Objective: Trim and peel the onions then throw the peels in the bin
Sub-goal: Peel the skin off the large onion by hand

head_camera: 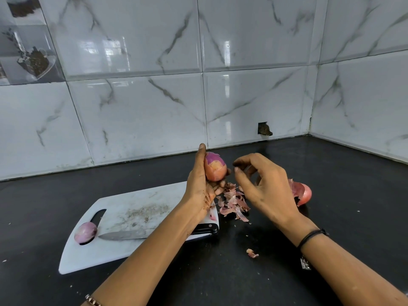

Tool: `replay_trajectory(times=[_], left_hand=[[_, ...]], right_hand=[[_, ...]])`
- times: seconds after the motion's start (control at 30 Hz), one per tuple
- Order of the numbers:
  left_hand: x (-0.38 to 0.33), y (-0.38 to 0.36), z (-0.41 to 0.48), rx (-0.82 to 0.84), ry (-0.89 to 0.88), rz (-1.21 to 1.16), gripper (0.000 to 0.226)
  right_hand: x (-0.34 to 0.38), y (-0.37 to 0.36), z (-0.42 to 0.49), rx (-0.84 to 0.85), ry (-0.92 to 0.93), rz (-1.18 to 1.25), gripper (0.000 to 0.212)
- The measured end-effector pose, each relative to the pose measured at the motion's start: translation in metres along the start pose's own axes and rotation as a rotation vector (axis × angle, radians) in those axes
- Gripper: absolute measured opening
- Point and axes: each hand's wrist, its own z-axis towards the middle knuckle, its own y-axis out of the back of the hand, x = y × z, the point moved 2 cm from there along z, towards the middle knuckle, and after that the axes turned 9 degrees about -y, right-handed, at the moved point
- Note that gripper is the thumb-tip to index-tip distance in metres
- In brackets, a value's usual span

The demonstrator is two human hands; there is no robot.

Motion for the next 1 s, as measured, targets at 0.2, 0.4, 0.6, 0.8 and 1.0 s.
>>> replay_trajectory(times=[0.2, 0.4, 0.6, 0.8, 1.0], left_hand=[[0.004, 0.002, -0.002, 0.043, 0.094, 0.024, 0.065], [0.002, -0.006, -0.01, 0.145, 0.154, 0.084, 0.064], [0.003, -0.006, -0.011, 0.188, 0.101, 0.08, 0.055], [0.0, -0.005, -0.012, 0.168, 0.07, 0.028, 0.051], [-0.001, -0.006, -0.015, 0.134, 0.055, 0.054, 0.048]], right_hand=[[0.011, -0.004, -0.003, 0.103, 0.093, 0.065, 0.048], [0.012, -0.003, -0.004, 0.064, 0.104, 0.089, 0.046], [0.015, -0.006, -0.005, 0.089, 0.106, 0.131, 0.037], [0.022, -0.004, -0.009, 0.069, 0.025, 0.24, 0.056], [0.024, -0.006, -0.011, 0.086, 0.029, 0.235, 0.057]])
